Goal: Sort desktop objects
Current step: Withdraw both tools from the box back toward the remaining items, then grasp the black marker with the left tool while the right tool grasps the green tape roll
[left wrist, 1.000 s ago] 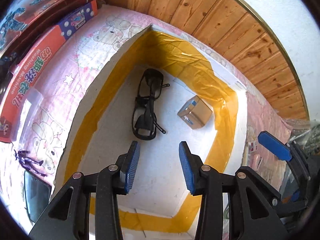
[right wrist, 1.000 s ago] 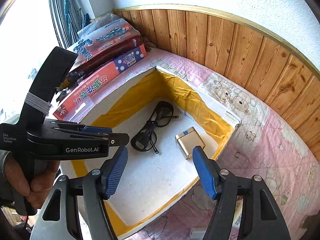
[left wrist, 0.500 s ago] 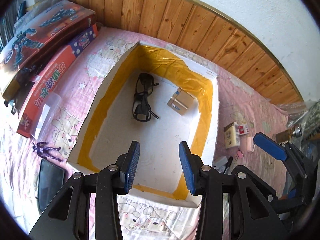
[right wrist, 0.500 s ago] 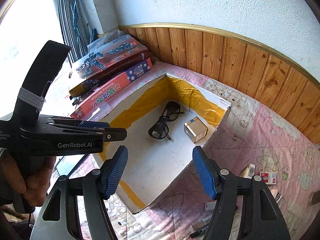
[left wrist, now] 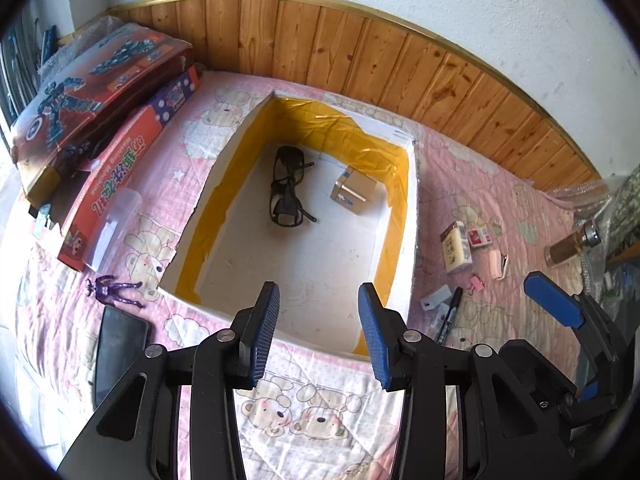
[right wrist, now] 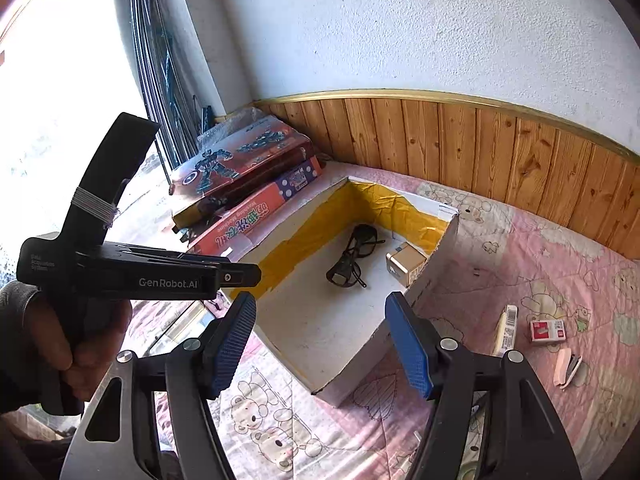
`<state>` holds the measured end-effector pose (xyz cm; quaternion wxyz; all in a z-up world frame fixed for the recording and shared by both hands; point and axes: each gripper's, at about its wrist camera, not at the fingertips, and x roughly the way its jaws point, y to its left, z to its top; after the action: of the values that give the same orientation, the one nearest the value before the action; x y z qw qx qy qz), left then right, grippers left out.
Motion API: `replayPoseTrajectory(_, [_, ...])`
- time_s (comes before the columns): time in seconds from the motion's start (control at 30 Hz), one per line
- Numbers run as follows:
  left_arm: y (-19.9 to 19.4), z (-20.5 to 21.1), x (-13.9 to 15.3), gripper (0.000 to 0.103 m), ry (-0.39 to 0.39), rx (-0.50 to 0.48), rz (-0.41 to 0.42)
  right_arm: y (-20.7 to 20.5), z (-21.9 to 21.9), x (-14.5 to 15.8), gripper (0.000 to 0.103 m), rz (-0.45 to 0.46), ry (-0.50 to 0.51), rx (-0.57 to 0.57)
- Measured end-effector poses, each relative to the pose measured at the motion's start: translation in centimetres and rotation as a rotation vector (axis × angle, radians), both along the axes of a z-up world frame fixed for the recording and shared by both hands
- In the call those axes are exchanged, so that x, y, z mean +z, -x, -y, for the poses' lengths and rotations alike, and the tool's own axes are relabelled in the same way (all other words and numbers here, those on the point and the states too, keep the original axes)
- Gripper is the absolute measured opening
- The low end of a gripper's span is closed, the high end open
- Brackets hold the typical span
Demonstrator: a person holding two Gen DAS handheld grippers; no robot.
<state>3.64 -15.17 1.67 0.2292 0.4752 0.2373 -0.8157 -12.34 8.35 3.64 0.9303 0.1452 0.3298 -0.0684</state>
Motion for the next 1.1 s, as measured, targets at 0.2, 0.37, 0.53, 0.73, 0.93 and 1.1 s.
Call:
replayPoseTrajectory(0.2, [-0.1, -2.7, 0.2, 0.043, 0.016, -0.067, -0.013, 3.9, 0.8, -1.8, 0.068, -0.01, -0.022, -0.069])
replayPoseTrajectory(0.37, [0.9, -6.1, -1.1, 0.043, -0.006, -0.195, -0.011, 8.4, 3.3, -4.6, 0.068, -0.051, -0.094, -0.202])
replayPoseTrajectory(0.53, [3.3, -9.9, -3.7, 0.043, -0.069, -0.319, 0.039, 12.7, 5.6, -7.7, 0.068, -0.108, -0.162, -0.34])
replayPoseTrajectory(0.73, [6.5, -14.2, -8.4, 0.043, -0.162, -0.476, 0.122, 16.2, 7.4, -12.4, 0.065, -0.235, -0.209, -0.468])
replayPoseTrajectory(0.93, [8.3, -16.4, -11.6, 0.043, -0.192, -0.51, 0.167, 16.8, 8.3, -16.1, 0.036, -0.315, -0.23, -0.457])
replayPoseTrajectory(1.1, [10.2, -17.4, -13.4, 0.043, -0.274, -0.528, 0.144, 15.1, 10.0, -19.3, 0.033, -0.392, -0.204, -0.444])
